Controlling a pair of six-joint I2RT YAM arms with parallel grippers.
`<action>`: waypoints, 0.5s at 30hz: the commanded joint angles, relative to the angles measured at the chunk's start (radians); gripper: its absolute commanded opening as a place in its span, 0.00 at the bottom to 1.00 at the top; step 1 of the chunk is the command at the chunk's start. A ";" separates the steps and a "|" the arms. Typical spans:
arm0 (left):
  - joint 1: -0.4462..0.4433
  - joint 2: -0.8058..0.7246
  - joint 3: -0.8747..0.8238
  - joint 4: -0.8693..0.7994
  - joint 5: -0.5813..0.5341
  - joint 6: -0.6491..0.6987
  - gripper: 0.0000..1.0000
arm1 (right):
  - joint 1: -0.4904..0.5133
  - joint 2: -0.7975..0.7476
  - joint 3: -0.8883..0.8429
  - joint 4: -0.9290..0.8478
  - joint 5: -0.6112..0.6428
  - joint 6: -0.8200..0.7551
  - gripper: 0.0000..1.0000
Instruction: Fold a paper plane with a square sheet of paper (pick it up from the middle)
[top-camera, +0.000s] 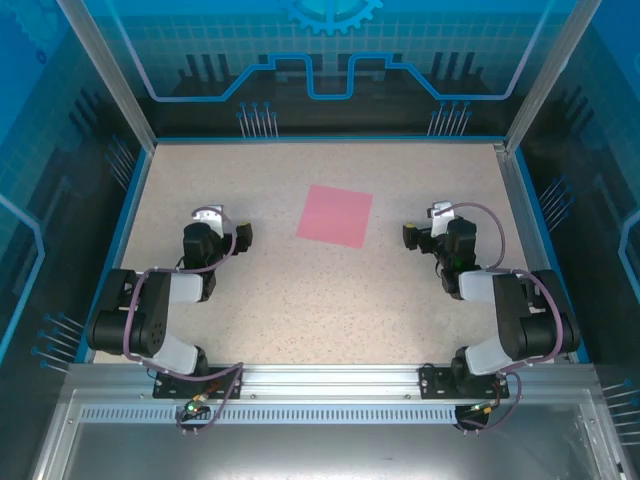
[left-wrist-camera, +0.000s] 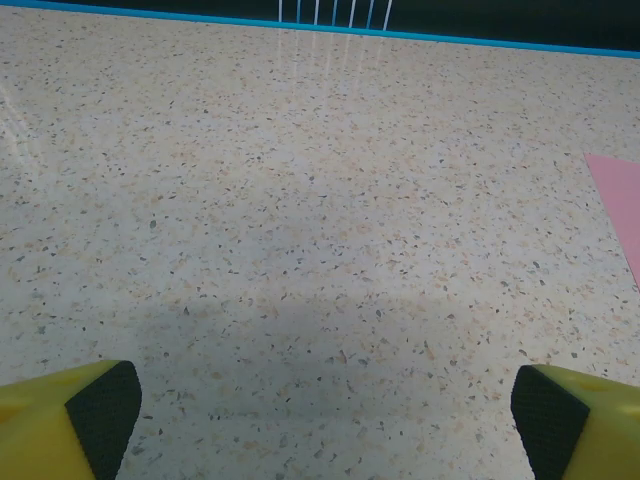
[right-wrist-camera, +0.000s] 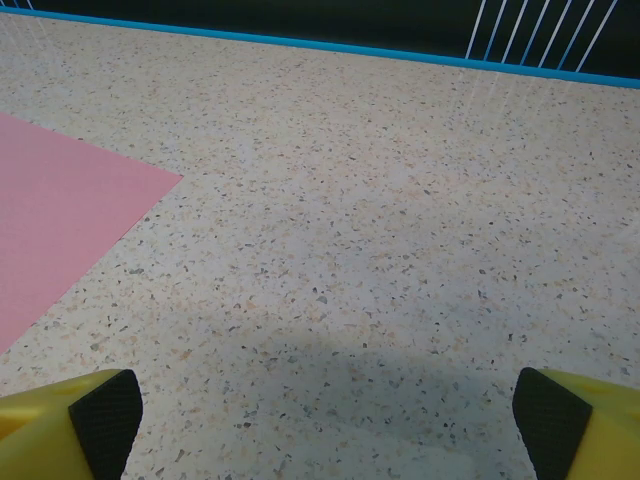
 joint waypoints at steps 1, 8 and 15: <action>-0.006 0.006 0.024 0.000 -0.006 0.022 0.98 | -0.017 0.009 0.020 -0.003 -0.008 -0.011 0.99; -0.005 0.007 0.025 0.000 -0.006 0.020 0.98 | -0.017 0.009 0.019 -0.003 -0.008 -0.011 0.99; -0.003 0.007 0.024 0.000 -0.002 0.019 0.98 | -0.017 0.009 0.020 -0.004 -0.008 -0.012 0.99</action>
